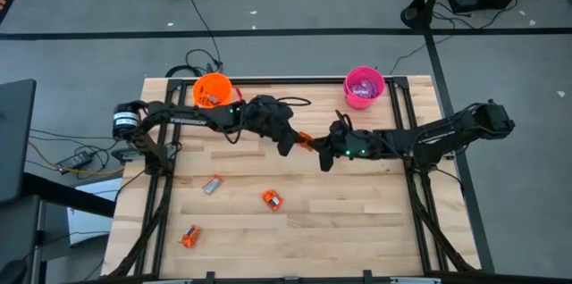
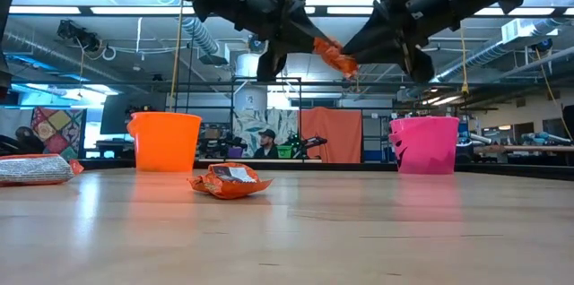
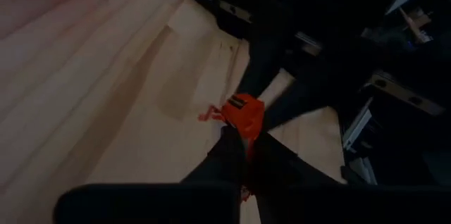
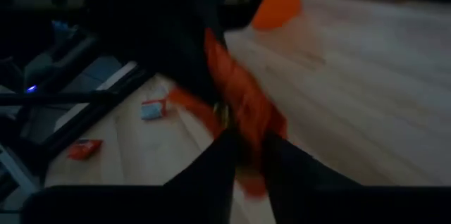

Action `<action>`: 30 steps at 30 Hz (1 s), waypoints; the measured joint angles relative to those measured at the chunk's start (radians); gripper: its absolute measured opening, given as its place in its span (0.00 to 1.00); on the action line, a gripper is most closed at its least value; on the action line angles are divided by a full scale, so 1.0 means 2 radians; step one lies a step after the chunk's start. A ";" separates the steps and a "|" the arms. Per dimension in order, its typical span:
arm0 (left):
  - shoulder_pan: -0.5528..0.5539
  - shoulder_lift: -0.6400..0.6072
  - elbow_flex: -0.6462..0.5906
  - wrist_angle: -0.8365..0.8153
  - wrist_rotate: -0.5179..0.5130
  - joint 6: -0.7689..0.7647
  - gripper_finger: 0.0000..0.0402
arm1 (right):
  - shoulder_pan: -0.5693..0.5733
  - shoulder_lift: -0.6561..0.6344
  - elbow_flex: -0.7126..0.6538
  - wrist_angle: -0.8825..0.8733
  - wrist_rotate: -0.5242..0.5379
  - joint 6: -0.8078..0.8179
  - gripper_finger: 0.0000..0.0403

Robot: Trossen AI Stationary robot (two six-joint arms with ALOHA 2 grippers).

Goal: Sort candy by brand, put in halloween buckets
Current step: Put the orange chocolate bar into the orange bucket

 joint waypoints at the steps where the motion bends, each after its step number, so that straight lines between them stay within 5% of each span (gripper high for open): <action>1: 0.004 -0.001 0.002 -0.010 0.000 0.002 0.05 | -0.003 0.000 0.000 -0.006 -0.008 0.006 0.23; 8: 0.040 -0.011 0.025 -0.119 -0.040 0.045 0.04 | -0.019 0.001 0.000 -0.072 -0.056 0.068 0.38; 18: 0.110 -0.067 0.037 -0.304 -0.105 0.099 0.04 | -0.025 0.014 0.000 -0.080 -0.083 0.081 0.39; 23: 0.148 -0.128 0.032 -0.346 -0.155 0.132 0.04 | -0.036 0.058 0.000 -0.045 -0.136 0.092 0.39; 30: 0.208 -0.199 -0.008 -0.397 -0.159 0.146 0.04 | -0.034 0.147 0.000 0.104 -0.183 0.137 0.39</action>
